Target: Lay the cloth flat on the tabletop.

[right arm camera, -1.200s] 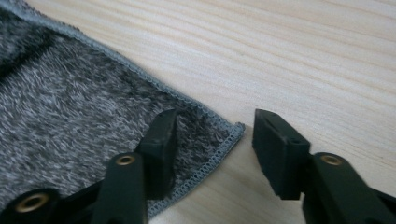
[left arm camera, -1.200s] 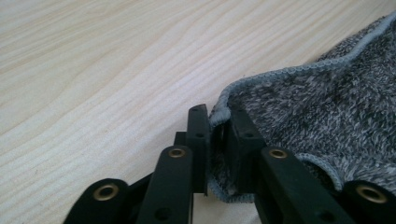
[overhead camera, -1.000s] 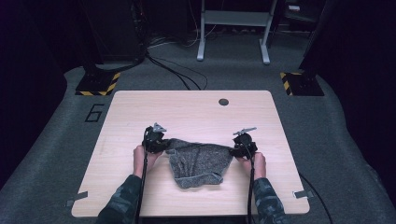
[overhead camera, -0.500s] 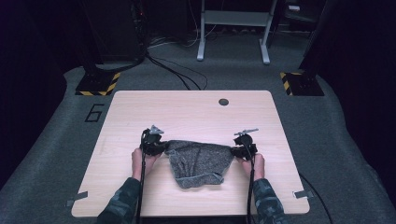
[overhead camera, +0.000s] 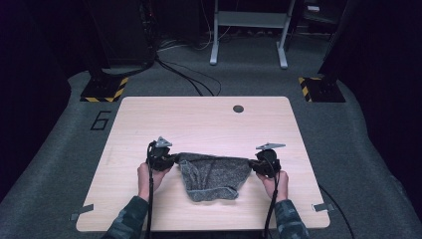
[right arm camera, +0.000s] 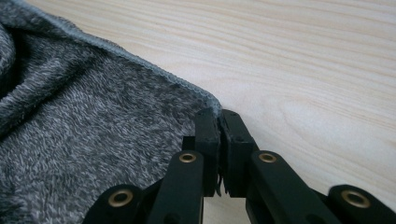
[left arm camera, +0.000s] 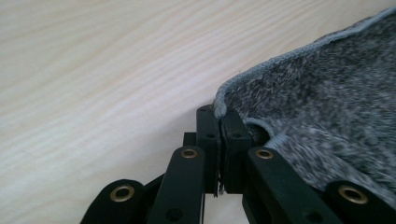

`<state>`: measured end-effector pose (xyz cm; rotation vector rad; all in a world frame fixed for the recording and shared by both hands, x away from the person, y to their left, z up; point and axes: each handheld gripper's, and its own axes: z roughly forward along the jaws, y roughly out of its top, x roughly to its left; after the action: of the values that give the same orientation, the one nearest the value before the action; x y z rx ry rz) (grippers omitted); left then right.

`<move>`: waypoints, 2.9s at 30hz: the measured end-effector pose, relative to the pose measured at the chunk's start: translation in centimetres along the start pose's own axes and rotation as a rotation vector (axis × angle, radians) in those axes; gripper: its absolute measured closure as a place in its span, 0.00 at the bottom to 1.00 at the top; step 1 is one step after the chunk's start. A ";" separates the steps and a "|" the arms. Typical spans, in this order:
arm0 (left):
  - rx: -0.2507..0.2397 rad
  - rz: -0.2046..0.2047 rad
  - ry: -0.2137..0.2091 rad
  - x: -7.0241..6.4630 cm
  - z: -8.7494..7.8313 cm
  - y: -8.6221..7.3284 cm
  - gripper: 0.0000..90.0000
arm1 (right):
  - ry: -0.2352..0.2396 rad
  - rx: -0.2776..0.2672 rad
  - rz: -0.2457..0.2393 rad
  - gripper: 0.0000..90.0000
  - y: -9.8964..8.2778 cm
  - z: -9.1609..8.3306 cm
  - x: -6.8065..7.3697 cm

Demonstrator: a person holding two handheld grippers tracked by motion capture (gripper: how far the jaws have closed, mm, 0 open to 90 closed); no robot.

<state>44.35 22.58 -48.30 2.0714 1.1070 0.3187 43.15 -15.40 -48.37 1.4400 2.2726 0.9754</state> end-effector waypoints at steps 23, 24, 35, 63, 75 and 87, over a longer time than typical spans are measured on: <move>-0.239 0.177 0.262 1.8 -7.9 15.6 0.99 | -0.231 -0.285 -0.191 0.98 16.7 -7.2 1.0; -0.308 0.215 0.282 0.8 -10.4 15.8 0.98 | -0.235 -0.357 -0.231 0.98 17.6 -9.8 2.1; -0.120 0.184 0.106 -2.1 -4.3 -1.3 0.98 | -0.108 -0.164 -0.256 0.97 1.7 -4.9 3.5; -0.003 0.085 -0.043 -2.9 -0.2 -3.3 0.17 | 0.036 0.005 -0.161 0.09 -1.3 1.4 5.2; 0.059 0.135 0.048 -3.7 1.3 -4.8 0.17 | 0.001 0.060 -0.181 0.00 -2.6 3.7 5.5; 0.022 0.135 0.068 -4.8 0.8 -5.9 0.17 | 0.016 0.052 -0.188 0.00 -3.4 3.0 5.2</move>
<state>38.29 20.40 -52.51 2.1739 1.0164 0.4473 40.05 -10.58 -52.26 1.2142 2.4093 0.8800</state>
